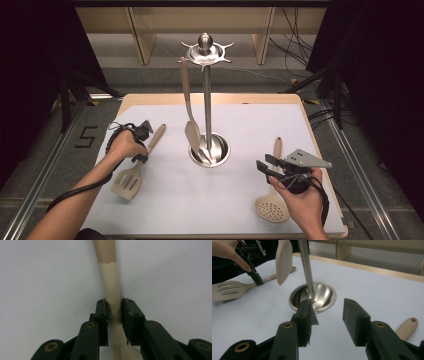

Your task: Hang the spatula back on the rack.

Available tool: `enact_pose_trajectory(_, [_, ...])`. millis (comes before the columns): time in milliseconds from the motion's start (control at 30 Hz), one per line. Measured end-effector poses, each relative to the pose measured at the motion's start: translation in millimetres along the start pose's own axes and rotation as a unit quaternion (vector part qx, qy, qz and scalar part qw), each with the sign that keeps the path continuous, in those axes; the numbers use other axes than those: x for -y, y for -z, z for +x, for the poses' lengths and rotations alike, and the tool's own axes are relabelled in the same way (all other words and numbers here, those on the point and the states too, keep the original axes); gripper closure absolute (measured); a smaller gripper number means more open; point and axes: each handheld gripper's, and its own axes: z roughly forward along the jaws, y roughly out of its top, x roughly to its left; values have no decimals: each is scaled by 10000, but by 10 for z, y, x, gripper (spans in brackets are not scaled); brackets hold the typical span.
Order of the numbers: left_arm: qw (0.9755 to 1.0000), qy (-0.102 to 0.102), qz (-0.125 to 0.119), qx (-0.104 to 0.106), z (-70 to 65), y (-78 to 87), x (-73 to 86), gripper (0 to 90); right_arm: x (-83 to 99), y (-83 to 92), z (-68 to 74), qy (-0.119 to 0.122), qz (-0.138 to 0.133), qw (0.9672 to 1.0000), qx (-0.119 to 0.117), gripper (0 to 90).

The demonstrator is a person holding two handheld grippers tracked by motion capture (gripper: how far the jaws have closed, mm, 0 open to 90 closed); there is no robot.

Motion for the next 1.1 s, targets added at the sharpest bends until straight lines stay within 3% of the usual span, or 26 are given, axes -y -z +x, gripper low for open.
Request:
enact_pose_trajectory(100, [9999, 84, 29, 58, 10, 3, -2, 765, 7, 2, -9, -2, -59, 10000, -15, 596])
enact_pose_trajectory(133, [9998, 146, -53, 83, 3, -4, 6, 769, 9, 14, 8, -125, 22, 9999, -8, 596])
enact_pose_trajectory(233, [9999, 104, -126, 30, -12, 0, 30, 784, 7, 30, -6, -99, 41, 9999, 23, 596])
enact_pose_trajectory(267, [9997, 152, -189, 72, -3, -3, 43, 784, 5, 26, -28, 48, -12, 10000, 52, 596])
enact_pose_trajectory(333, [9995, 197, -194, 167, 29, 2, 55, 785, 8, 24, -31, 72, 14, 10000, 61, 596])
enact_pose_trajectory(367, [9991, 256, -251, 218, 38, -2, 63, 786, 11, 27, -2, -134, 85, 9999, 38, 596])
enact_pose_trajectory(433, [9986, 294, -316, 316, 57, -7, 75, 785, 6, 18, -22, -4, 42, 10000, 8, 596])
enact_pose_trajectory(700, [9953, 405, -694, 540, 107, -7, 186, 785, 15, 7, -32, -48, 39, 10000, -7, 596])
enact_pose_trajectory(867, [9899, 500, -1059, 802, 119, 17, 291, 785, 16, -2, -32, -6, -21, 10000, -37, 596])
enact_pose_trajectory(1033, [9842, 474, -1496, 816, 155, 95, 406, 785, 16, -3, -32, -4, -28, 10000, -36, 596])
enact_pose_trajectory(1100, [9803, 480, -1714, 852, 172, 137, 467, 785, 17, -5, -32, -6, -27, 10000, -37, 596])
